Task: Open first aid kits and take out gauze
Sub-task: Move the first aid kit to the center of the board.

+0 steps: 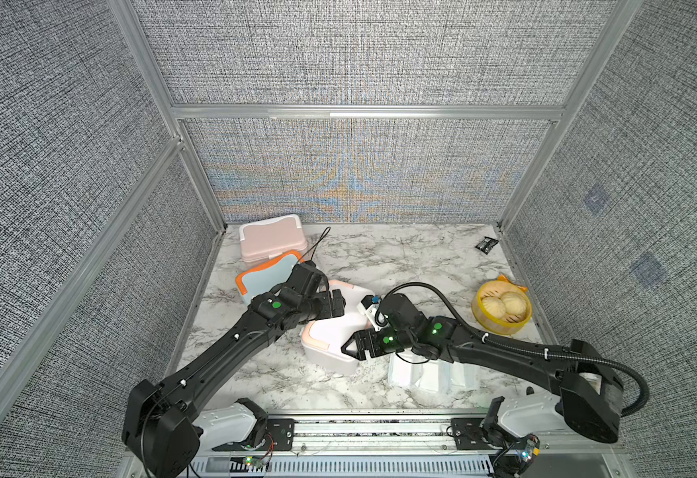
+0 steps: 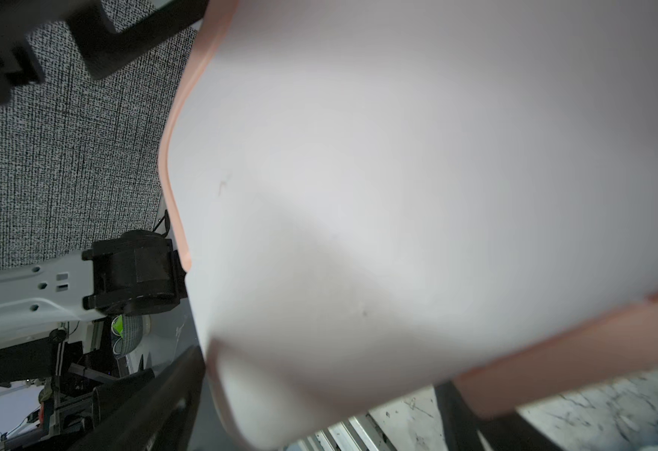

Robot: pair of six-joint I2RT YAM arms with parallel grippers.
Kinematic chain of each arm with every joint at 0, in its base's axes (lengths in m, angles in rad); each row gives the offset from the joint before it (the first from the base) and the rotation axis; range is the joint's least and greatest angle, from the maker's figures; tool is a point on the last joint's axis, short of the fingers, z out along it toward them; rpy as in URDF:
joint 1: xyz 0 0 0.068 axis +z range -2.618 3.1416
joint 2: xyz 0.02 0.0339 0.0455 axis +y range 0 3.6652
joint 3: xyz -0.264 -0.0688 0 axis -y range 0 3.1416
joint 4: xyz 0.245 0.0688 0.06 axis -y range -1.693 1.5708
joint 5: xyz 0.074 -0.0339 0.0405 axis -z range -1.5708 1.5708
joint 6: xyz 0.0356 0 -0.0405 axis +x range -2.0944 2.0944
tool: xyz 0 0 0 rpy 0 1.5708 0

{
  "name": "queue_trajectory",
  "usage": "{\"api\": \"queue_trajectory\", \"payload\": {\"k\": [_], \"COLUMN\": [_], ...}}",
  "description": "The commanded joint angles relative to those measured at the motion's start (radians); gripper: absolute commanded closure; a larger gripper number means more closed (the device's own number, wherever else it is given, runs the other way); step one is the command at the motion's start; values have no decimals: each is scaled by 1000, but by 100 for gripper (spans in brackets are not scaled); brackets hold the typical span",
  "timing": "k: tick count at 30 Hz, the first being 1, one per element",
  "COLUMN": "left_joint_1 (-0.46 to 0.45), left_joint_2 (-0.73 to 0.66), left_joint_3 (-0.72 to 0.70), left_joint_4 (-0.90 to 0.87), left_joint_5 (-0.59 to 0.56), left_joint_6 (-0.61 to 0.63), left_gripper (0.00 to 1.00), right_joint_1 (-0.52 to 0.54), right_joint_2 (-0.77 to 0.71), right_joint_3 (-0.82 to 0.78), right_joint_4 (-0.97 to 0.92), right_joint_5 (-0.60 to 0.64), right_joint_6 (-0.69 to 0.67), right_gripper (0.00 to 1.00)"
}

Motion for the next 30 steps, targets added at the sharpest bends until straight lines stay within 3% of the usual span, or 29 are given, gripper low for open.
{"api": "queue_trajectory", "payload": {"k": [1,9,16,22,26,30], "left_joint_1": [11,57,80,82,82,83], "left_joint_2": [67,259,305,178,-25,-206], "left_joint_3": [64,277,444,437,273,161], "left_joint_4": [57,19,-116,-213,-130,-127], "left_joint_5": [89,63,31,-42,-111,-196], "left_joint_6": [38,105,136,139,156,141], "left_gripper": [3,3,3,3,3,2], "right_joint_1": [-56,-207,-232,-122,26,141], "right_joint_2": [25,119,82,-35,-61,-23], "right_joint_3": [8,125,173,236,300,352], "right_joint_4": [-19,-89,-158,-364,-474,-502], "right_joint_5": [31,-34,-32,218,467,602], "right_joint_6": [-27,-91,-137,-250,-358,-461], "right_gripper": [11,12,6,1,1,1]}}
